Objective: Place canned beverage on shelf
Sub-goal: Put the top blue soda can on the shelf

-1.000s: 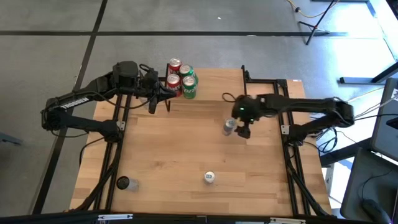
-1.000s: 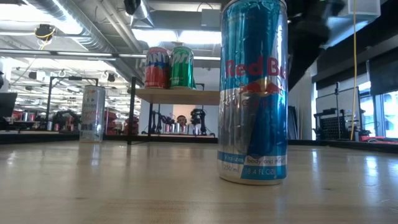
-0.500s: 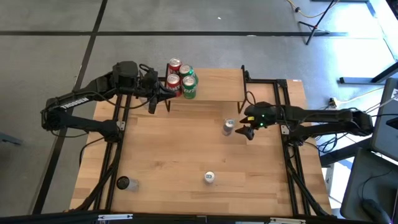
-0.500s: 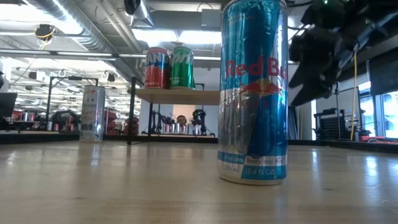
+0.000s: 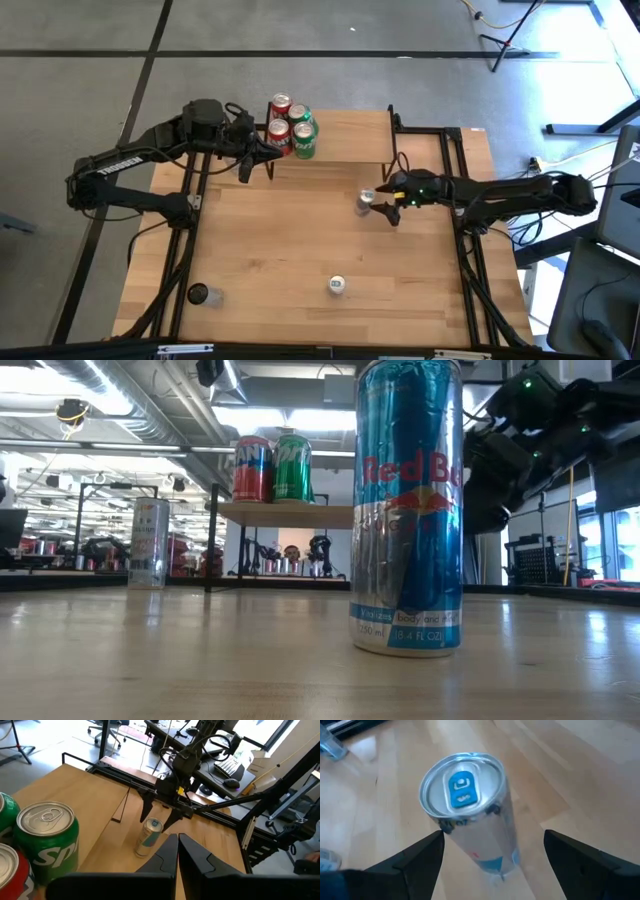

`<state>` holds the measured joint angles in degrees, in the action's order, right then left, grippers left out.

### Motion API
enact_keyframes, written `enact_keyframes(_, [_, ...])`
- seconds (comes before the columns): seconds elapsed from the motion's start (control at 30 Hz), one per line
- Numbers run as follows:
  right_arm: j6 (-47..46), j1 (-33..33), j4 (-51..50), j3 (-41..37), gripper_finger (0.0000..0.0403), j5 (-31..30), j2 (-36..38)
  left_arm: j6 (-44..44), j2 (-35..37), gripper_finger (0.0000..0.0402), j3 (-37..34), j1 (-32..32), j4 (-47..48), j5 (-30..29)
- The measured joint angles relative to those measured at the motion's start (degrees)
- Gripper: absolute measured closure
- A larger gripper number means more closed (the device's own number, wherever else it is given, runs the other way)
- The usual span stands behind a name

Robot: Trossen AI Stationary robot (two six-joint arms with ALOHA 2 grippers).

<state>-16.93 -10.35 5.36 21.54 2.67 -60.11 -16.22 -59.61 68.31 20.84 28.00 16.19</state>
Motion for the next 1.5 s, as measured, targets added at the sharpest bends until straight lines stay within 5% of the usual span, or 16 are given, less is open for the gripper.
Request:
enact_keyframes(0.43, [3.7,5.1,17.6,1.2,0.0077,-4.5,-14.2,-0.2,0.0,0.0395,0.0,0.0,-0.3,-1.1])
enact_keyframes(0.53, [3.5,5.1,14.1,4.3,0.0097,-4.6,-14.4,-0.2,0.0,0.0395,0.0,0.0,-0.3,-1.0])
enact_keyframes(0.7, [5.3,4.6,1.0,13.8,0.0198,-4.2,-13.6,0.2,0.0,0.0395,0.0,0.0,-0.6,-1.1])
enact_keyframes(1.0, [13.7,-1.3,-24.6,41.2,0.0198,0.8,-14.0,1.7,0.0,0.0395,0.0,0.0,-0.6,-1.1])
enact_keyframes(1.23, [17.3,-9.4,-27.5,55.5,0.0198,0.9,-17.5,3.1,0.0,0.0395,0.0,0.0,-0.6,-4.4])
enact_keyframes(1.5, [18.9,-16.4,-31.1,69.1,0.0198,2.4,-30.6,3.3,0.0,0.0395,0.0,-0.7,-0.6,-9.2])
